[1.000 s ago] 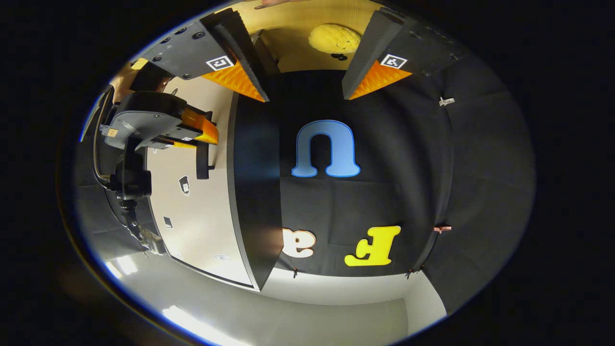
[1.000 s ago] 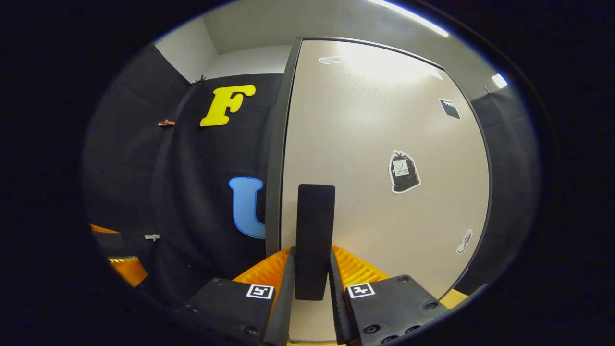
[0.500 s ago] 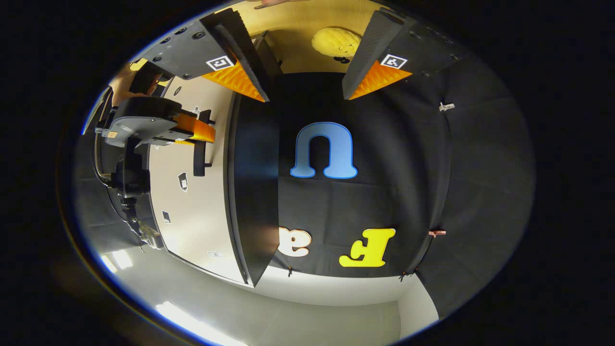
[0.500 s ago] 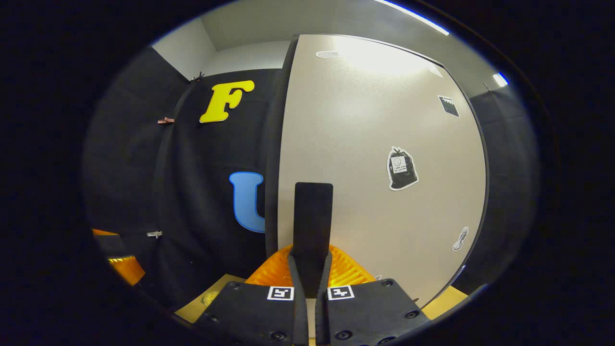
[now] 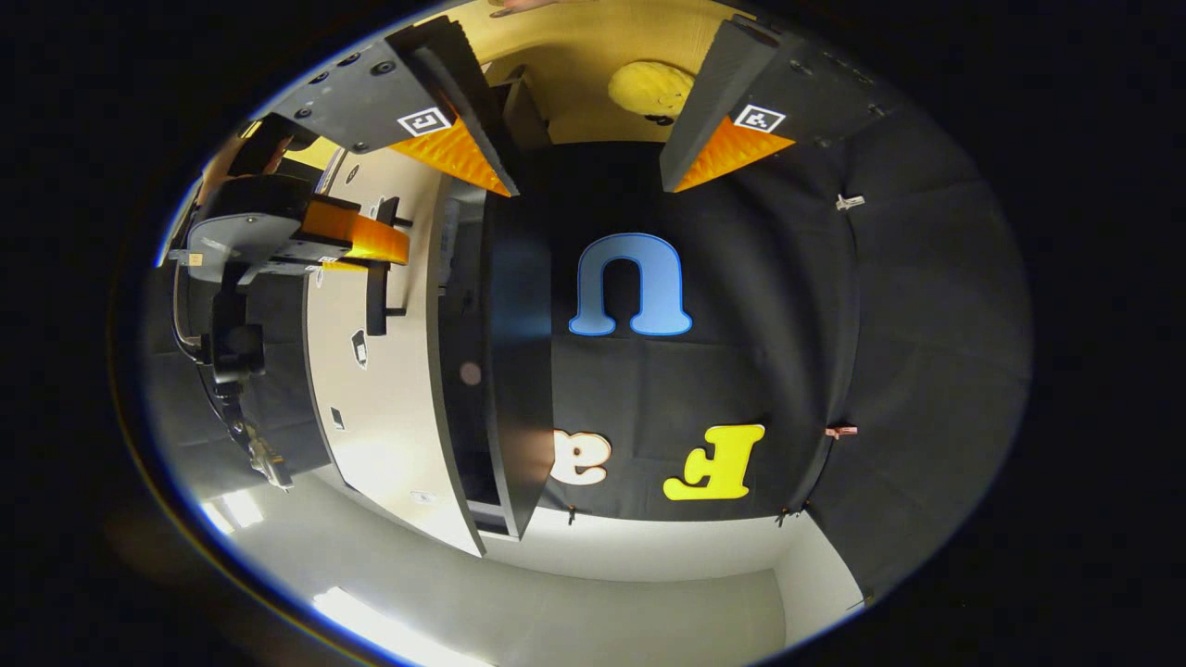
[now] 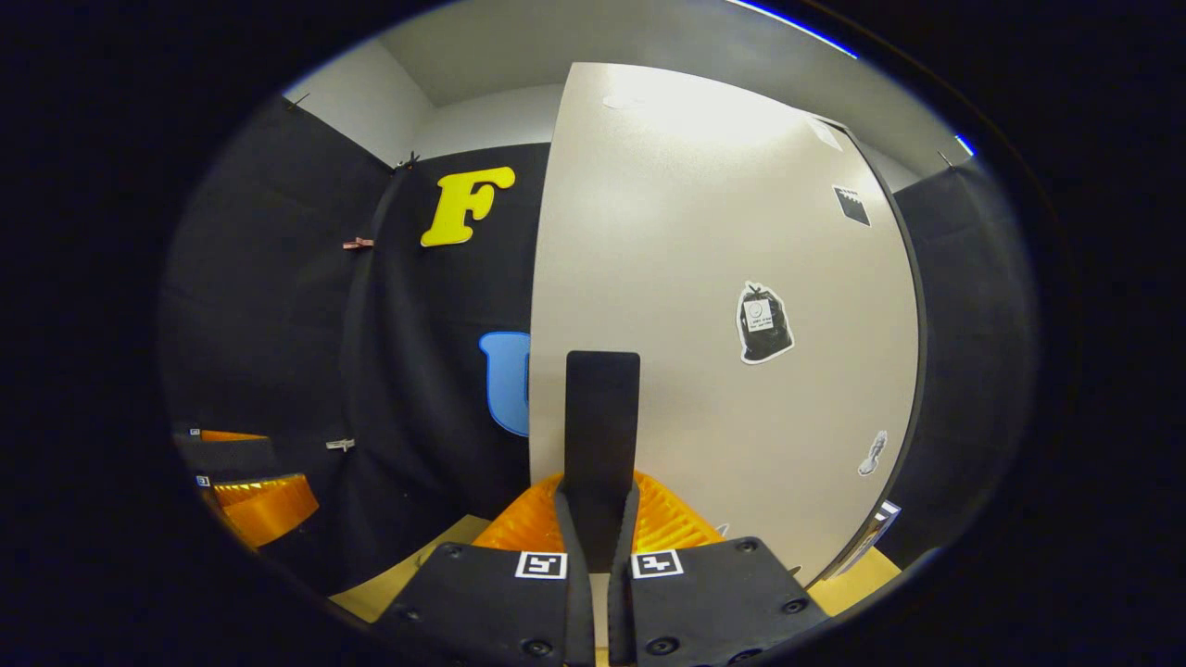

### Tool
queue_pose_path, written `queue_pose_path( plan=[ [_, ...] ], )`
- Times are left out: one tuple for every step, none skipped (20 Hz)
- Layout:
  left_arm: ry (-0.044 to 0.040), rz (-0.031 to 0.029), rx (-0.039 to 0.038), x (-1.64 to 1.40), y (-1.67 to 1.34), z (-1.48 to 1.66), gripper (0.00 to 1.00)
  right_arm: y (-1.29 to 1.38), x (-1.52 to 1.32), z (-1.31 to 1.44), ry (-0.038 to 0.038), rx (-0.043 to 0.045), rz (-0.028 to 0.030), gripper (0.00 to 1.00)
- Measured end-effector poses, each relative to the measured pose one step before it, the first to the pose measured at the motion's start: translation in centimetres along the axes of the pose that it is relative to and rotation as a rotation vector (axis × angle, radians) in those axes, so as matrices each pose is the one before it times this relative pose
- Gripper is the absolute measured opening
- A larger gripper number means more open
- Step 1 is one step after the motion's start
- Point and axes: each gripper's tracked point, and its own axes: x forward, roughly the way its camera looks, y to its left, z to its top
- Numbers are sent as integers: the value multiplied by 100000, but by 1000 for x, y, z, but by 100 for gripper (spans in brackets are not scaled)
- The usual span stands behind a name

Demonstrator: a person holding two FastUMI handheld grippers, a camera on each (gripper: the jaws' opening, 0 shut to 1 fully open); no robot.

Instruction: Open the cabinet door with the right hand, grasp the bottle in the cabinet with the left hand and place it on the coaster, then close the cabinet door with the right hand.

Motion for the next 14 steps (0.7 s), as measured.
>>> queue_pose_path(
  plan=[
    [-268,430,-483,-562,-587,223,95,11,-107,-13,240,221,1746,10],
    [31,284,-580,-381,-564,68,95,-3,-320,21,608,243,1648,11],
    [24,213,-453,-400,-593,129,95,-35,-361,-17,476,146,1578,10],
    [-133,324,-273,-396,-548,247,95,-108,-363,75,196,-27,1479,11],
    [73,689,6,-420,-430,168,95,1,-280,36,43,160,1279,11],
    [140,610,122,-395,-364,-38,95,-90,-410,95,-126,53,1187,11],
    [-57,76,173,-307,-436,142,95,-165,-337,-29,150,240,1186,11],
    [-153,-246,208,-55,-447,105,95,-70,-345,36,146,578,1038,10],
    [-236,-438,283,0,-466,88,95,-126,-397,-1,289,440,681,10],
    [-344,-806,369,106,-500,217,95,-216,-310,78,-68,293,297,10],
    [-314,-1263,364,205,-506,195,95,-151,-308,35,15,612,215,10],
    [-262,-1463,174,425,-492,176,95,-145,-373,12,274,760,3,10],
    [-208,-1734,-19,292,-616,60,95,-40,-535,18,176,49,-298,10],
    [-102,-2054,-83,239,-723,-63,95,-98,-548,56,-114,-271,-619,11]
  ],
)
